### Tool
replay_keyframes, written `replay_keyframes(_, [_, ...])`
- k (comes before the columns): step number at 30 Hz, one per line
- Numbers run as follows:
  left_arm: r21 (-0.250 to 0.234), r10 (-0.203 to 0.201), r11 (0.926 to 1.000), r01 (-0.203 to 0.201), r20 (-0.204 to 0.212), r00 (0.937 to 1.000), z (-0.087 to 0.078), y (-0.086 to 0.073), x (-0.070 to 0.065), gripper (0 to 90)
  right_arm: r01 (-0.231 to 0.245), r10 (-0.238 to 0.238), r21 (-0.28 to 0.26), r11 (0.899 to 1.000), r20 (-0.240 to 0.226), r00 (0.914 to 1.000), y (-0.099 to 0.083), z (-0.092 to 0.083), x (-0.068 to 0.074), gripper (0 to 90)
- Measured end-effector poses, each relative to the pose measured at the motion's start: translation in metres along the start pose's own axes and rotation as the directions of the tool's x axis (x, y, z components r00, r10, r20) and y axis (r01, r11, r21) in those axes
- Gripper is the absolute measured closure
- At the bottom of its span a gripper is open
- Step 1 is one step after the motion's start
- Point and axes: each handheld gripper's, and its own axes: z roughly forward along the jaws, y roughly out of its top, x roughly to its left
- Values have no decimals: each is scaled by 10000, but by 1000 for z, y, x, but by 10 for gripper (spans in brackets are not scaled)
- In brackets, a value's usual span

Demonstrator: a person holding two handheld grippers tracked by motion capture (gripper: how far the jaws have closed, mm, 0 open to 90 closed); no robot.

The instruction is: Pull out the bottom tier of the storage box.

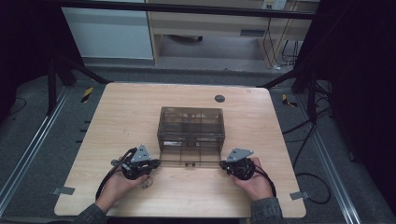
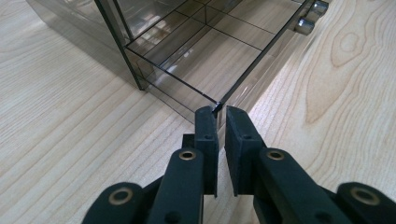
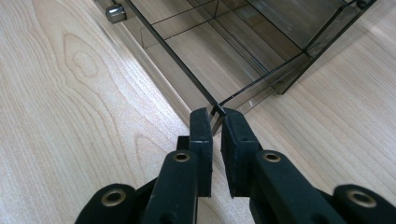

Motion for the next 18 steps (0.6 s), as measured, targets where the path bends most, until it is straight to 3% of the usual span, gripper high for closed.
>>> replay_keyframes(18, [116,62,9999,-62,9,10000,-4,-1,-5,836,71,-71,109,9999,28,10000,-1,-3,6,834])
